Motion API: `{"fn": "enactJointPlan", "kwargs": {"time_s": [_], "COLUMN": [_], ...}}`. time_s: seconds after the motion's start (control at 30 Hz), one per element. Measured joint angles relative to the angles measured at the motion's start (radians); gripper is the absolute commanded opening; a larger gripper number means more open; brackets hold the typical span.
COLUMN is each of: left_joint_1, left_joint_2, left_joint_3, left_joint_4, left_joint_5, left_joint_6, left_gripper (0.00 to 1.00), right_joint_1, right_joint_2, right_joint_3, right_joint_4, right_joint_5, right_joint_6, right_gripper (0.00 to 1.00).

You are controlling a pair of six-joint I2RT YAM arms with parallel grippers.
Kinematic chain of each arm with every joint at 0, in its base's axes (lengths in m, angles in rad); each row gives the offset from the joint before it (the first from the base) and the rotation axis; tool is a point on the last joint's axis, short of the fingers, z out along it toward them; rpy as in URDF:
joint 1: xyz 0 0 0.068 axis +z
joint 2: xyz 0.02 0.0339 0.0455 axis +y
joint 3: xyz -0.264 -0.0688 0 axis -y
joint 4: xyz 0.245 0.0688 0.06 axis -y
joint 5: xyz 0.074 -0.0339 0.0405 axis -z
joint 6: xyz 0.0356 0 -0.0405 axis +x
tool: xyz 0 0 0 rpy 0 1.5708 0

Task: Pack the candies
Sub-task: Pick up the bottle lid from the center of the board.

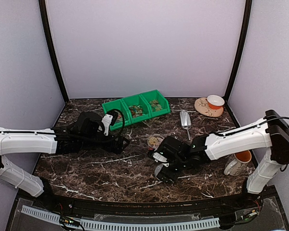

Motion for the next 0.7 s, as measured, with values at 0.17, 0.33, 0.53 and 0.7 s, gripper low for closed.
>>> {"fn": "enactJointPlan", "kwargs": {"time_s": [0.17,0.33,0.53,0.7], "left_joint_1": [0.000,0.002,0.002,0.002], "left_joint_2": [0.000,0.000,0.000,0.000], "left_joint_3": [-0.008,-0.012,-0.013,-0.013], "left_joint_4": [0.007,0.007,0.011,0.014], "left_joint_5": [-0.001,0.000,0.000,0.000], "left_joint_6": [-0.007,-0.011,-0.011,-0.011], "left_gripper": [0.99,0.99,0.99,0.99], "right_joint_1": [0.000,-0.001,-0.016,-0.040], "right_joint_2": [0.011,0.011,0.023,0.026], "right_joint_3": [0.000,0.000,0.000,0.000], "right_joint_4": [-0.002,0.000,0.003,0.010], "right_joint_5": [-0.012,-0.048,-0.069,-0.072], "right_joint_6": [0.003,0.007,0.014,0.026], "right_gripper": [0.97,0.97,0.97,0.97]}}
